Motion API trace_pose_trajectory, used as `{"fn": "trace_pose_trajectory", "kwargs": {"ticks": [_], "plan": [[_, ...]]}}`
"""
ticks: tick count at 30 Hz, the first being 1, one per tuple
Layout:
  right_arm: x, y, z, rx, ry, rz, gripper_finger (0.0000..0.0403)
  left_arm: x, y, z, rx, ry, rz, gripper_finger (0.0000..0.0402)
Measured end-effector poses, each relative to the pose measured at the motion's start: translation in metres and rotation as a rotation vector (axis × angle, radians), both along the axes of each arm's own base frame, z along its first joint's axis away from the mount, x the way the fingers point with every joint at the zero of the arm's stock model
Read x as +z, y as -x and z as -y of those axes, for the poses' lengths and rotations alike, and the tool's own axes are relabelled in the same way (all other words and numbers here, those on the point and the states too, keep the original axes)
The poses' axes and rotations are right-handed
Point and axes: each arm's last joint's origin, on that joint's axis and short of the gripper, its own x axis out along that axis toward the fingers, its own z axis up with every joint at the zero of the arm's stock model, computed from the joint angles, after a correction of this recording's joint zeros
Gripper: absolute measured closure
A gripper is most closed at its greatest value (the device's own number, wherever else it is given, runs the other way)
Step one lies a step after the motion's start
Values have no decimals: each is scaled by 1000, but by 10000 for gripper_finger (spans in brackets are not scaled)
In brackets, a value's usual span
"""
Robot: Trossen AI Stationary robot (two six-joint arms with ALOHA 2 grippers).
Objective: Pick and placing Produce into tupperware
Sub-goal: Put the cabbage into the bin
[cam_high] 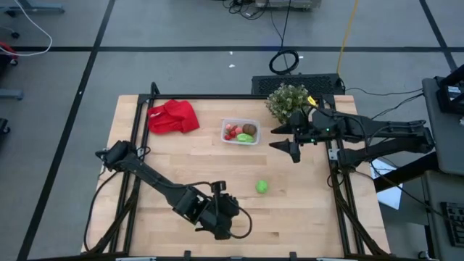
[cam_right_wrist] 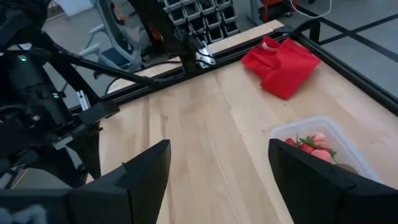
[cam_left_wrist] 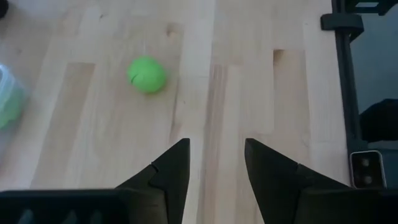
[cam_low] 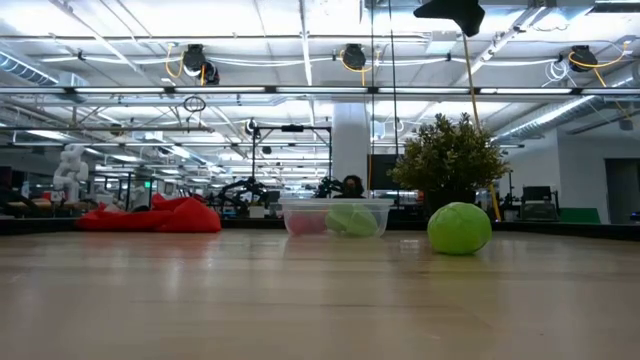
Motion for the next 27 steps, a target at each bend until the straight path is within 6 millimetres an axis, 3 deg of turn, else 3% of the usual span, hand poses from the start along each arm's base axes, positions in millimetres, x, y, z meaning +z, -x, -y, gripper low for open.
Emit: {"fn": "trace_pose_trajectory", "kwargs": {"ticks": [10, 15, 27], "plan": [[-8, -10, -1, 31, -15, -41, 140, -1, -12, -21, 3, 103, -47, 228], [-8, -9, -1, 50, -24, -41, 140, -8, -17, -31, 0, 95, -60, 174], [-4, -9, -1, 54, -15, -3, 140, -47, -34, -61, 34, 100, 28, 47]]}}
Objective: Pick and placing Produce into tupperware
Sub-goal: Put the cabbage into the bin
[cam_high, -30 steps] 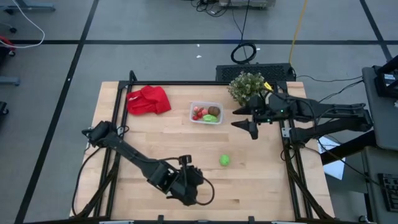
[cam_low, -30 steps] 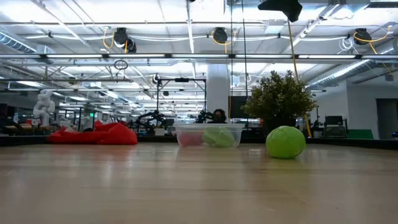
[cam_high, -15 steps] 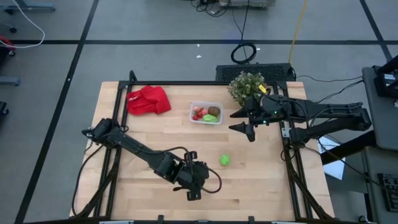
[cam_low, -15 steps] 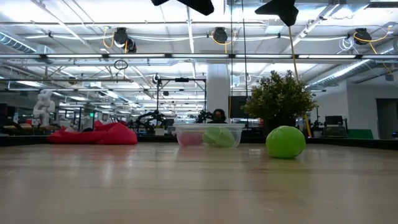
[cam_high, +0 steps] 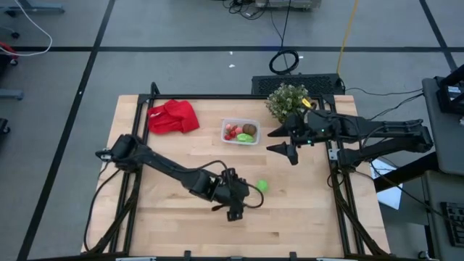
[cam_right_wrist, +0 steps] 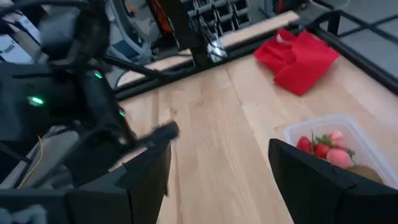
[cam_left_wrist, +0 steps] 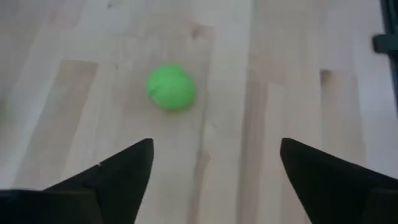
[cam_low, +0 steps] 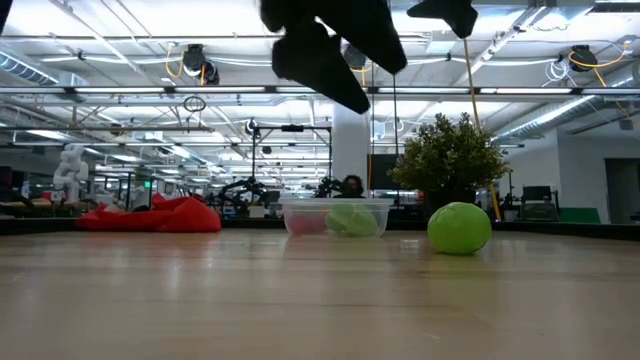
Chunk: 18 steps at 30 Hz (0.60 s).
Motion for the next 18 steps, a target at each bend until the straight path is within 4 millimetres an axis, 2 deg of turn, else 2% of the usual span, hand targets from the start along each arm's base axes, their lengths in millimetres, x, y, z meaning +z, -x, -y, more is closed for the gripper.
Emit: {"fn": "trace_pose_trajectory", "kwargs": {"ticks": [6, 13, 18], "plan": [[10, -3, 0, 8, 22, 105, 140, 2, -12, -19, 30, 6, 70, 21], [27, -3, 0, 7, 30, 276, 140, 4, -20, -36, 53, 25, 110, 22], [41, 9, 3, -5, 55, 384, 140, -9, -30, -41, 50, 80, 103, 27]]}}
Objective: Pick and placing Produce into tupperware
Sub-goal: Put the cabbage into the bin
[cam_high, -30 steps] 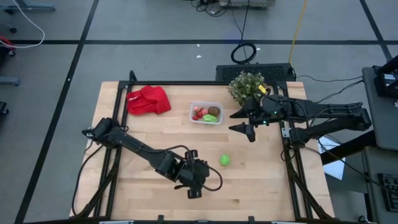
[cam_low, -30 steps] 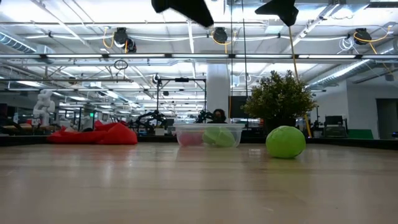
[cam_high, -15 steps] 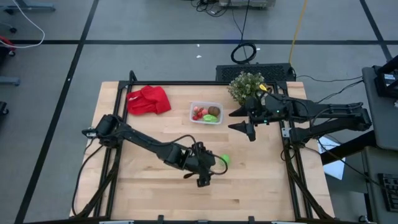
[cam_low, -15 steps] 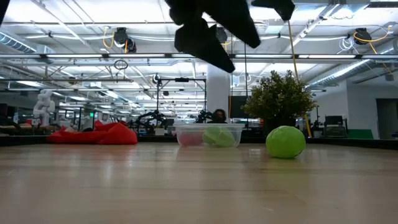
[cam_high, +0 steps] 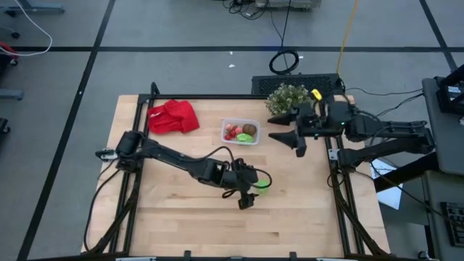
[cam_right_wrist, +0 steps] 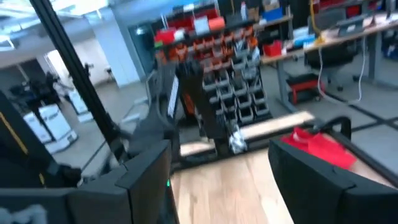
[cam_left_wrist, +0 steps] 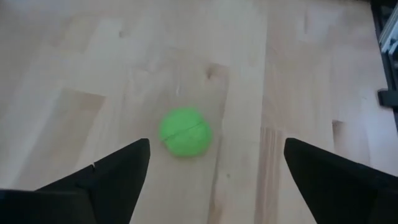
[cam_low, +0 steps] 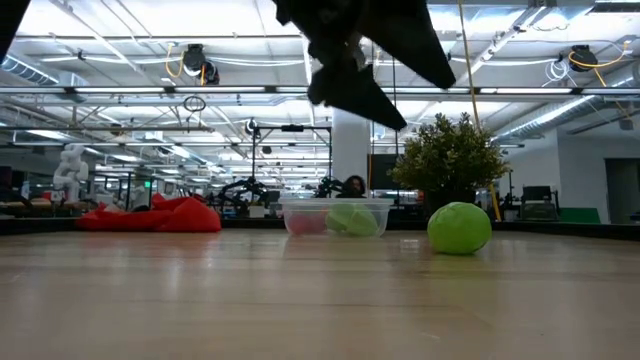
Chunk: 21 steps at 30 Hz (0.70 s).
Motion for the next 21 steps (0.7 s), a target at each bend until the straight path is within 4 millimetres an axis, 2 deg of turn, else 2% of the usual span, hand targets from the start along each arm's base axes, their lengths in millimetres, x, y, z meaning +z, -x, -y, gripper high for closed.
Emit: {"fn": "trace_pose_trajectory", "kwargs": {"ticks": [7, 14, 21], "plan": [[10, 14, 4, -23, 3, 67, 140, -24, -13, -4, -23, 43, -8, 25], [14, 14, 4, -25, 6, 101, 140, -29, -20, -11, -29, 34, 18, 25], [12, 12, 4, -25, 4, 93, 140, -46, -27, -24, 30, 58, -2, 25]]}}
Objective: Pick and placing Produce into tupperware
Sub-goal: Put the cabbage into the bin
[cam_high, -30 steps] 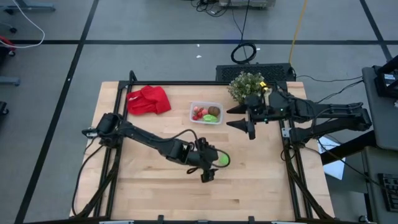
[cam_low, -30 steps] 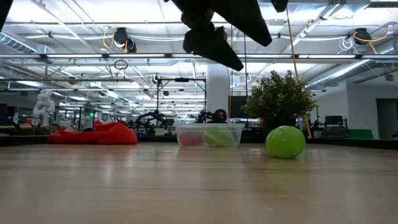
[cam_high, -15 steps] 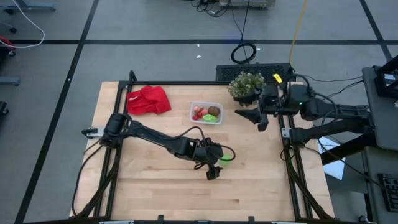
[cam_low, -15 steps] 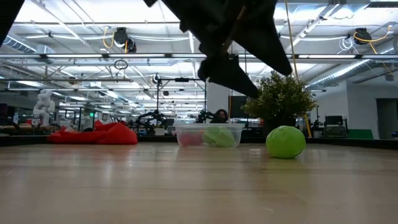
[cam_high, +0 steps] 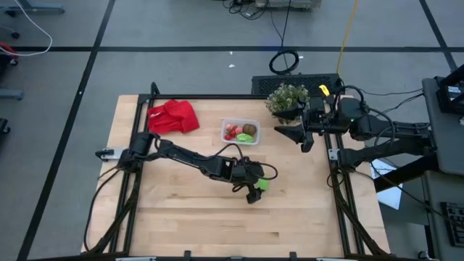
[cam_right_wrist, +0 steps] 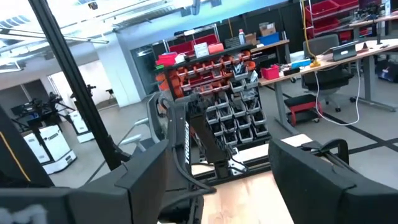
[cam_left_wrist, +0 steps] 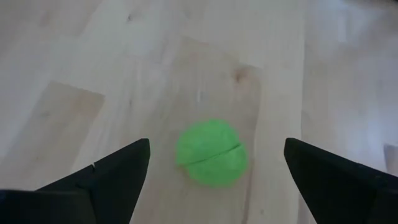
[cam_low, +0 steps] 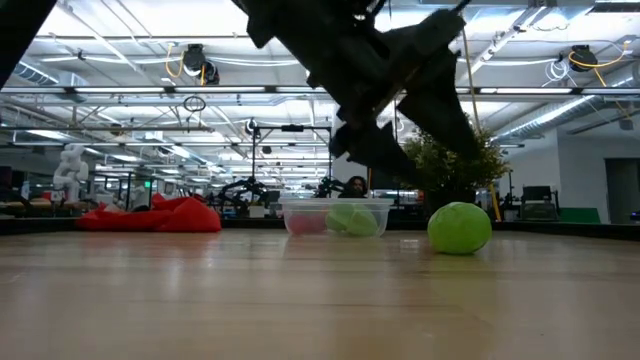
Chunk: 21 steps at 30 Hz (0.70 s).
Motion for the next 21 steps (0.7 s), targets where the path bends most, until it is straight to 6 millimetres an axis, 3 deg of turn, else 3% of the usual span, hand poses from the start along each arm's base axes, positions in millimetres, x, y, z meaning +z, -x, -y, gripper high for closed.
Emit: {"fn": "trace_pose_trajectory", "kwargs": {"ticks": [10, 21], "plan": [[-2, -4, 0, 0, -1, -13, 140, -25, -9, -1, 15, 38, -2, 25], [-3, -6, 0, 0, -1, -17, 140, -38, -13, -2, 32, 38, 0, 25]]}}
